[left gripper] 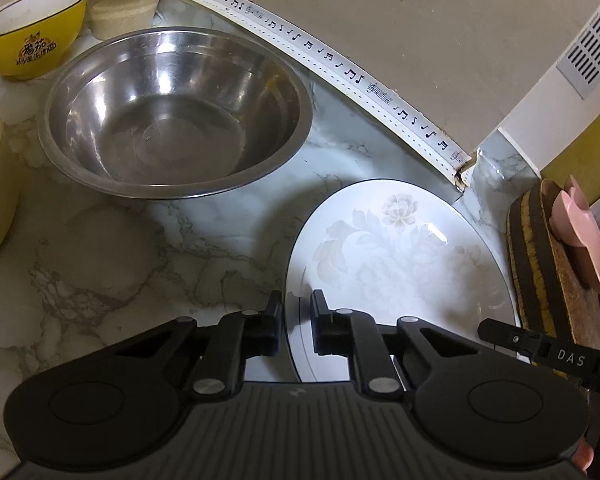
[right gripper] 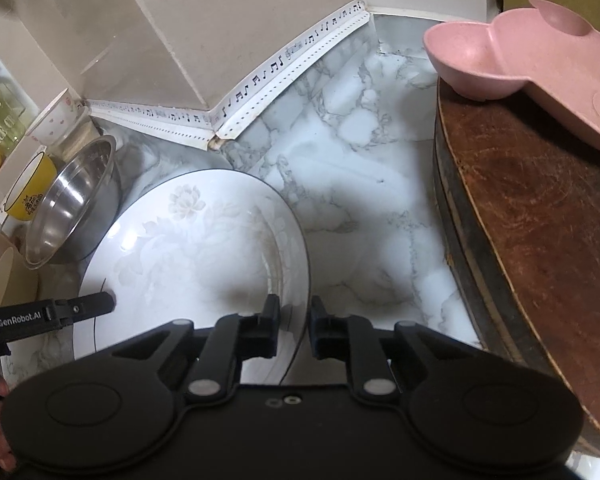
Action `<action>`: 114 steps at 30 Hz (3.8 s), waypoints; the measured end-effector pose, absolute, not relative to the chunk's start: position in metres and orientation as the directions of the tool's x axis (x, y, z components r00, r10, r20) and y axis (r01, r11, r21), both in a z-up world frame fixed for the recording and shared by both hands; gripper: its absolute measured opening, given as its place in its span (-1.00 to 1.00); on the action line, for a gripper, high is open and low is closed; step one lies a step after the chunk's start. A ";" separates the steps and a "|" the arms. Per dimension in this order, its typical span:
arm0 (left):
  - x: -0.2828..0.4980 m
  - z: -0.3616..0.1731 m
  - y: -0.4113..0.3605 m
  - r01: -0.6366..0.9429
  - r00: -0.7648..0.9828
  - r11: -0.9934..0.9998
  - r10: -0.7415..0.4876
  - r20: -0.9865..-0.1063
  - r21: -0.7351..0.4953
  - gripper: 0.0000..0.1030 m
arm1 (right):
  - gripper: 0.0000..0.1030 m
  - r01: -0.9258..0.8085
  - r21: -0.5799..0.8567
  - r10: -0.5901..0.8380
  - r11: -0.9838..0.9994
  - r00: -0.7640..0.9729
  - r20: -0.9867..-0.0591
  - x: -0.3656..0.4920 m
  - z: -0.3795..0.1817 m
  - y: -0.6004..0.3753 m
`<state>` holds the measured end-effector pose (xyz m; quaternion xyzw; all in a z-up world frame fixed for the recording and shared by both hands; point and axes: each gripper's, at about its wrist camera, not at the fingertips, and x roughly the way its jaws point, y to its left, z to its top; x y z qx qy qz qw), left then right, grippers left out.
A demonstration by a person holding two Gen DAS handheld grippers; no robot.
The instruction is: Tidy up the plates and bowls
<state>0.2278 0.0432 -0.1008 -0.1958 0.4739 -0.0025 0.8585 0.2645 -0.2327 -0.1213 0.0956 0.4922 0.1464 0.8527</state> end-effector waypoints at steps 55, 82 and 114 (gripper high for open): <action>0.168 -0.094 0.019 -0.110 0.587 0.951 -0.172 -0.791 -0.289 -0.78 | -0.78 -0.165 0.348 0.382 0.923 0.512 -0.770 0.191 -0.112 -0.256; 0.185 -0.101 -0.051 0.092 0.545 0.961 -0.267 -0.794 -0.260 -0.74 | -0.49 0.038 0.289 0.219 0.956 0.564 -0.796 0.154 -0.119 -0.330; 0.167 -0.007 -0.212 0.372 0.664 0.914 -0.386 -0.641 -0.164 0.53 | 0.86 -0.055 0.094 0.105 0.994 0.696 -0.711 0.130 -0.022 -0.421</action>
